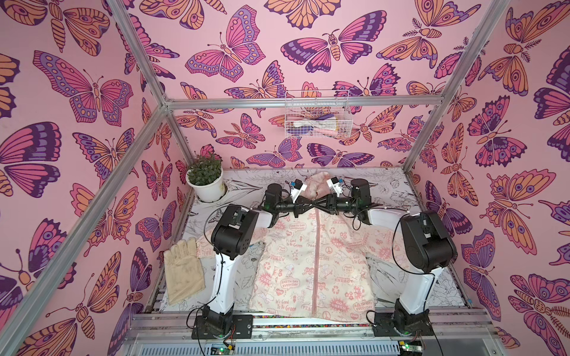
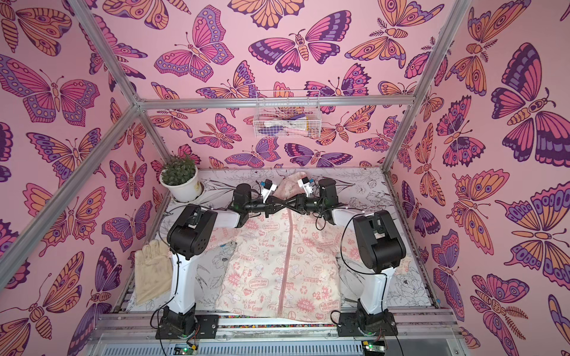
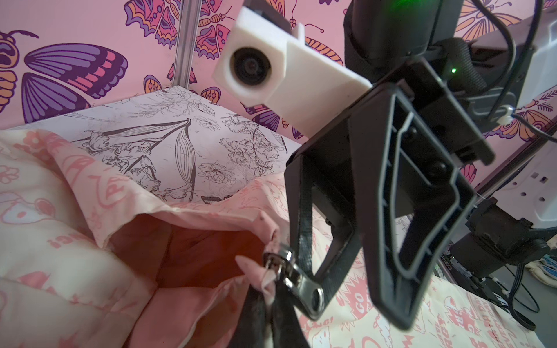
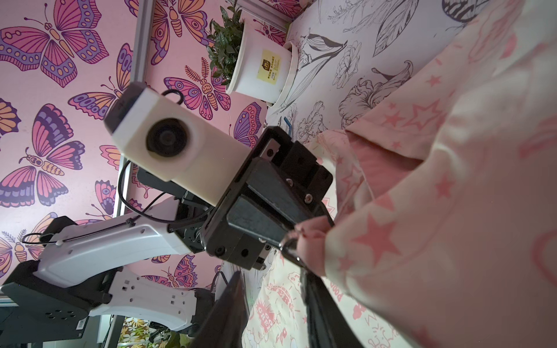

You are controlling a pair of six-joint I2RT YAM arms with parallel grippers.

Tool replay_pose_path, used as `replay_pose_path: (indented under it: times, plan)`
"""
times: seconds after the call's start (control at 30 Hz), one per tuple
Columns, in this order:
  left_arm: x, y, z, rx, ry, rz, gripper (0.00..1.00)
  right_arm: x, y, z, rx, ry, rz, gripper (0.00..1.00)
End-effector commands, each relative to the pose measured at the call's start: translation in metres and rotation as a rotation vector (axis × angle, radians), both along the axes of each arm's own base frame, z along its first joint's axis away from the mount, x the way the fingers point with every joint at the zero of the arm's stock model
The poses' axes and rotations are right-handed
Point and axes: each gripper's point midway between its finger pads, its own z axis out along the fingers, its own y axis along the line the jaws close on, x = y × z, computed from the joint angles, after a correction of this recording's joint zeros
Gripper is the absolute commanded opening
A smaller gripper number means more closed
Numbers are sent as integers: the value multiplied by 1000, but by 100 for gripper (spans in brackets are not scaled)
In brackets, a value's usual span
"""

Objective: Unzip the jacket
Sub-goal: Unzip the zipper on the jacket.

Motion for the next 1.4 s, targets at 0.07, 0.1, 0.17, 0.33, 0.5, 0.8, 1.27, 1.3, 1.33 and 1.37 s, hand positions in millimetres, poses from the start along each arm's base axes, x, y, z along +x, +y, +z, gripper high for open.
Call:
replay_pose_path:
  times: [0.07, 0.1, 0.17, 0.33, 0.5, 0.8, 1.27, 1.3, 1.33, 1.37]
  plan:
    - [-10, -5, 17, -12, -44, -32, 0, 11, 1, 4, 8, -17, -7, 33]
    - [-10, -5, 17, -11, -45, -32, 0, 12, 1, 3, 6, -13, -12, 33]
    - [-10, -5, 17, -11, -44, -31, 0, 13, 1, 1, 3, -7, -18, 31]
    - [-11, -5, 17, -5, -47, -33, 0, 15, 0, -4, -8, 9, -29, 27]
    - [-11, -5, 17, -2, -49, -33, 0, 17, -1, -8, -24, 24, -40, 20]
    - [-10, -1, 17, 36, -93, 1, 45, 22, -5, -18, -85, 57, -78, 0]
    - [-25, 61, 39, 281, -243, -17, 70, 21, -11, -14, -127, -40, -20, 0]
    - [-26, 58, 44, 272, -251, -37, 52, 19, -12, -14, -136, -55, -9, 0]
    - [-27, 55, 45, 273, -253, -55, 43, 17, -12, -14, -146, -67, 2, 0]
    - [-29, 51, 43, 285, -253, -79, 44, 15, -12, -14, -155, -83, 17, 0]
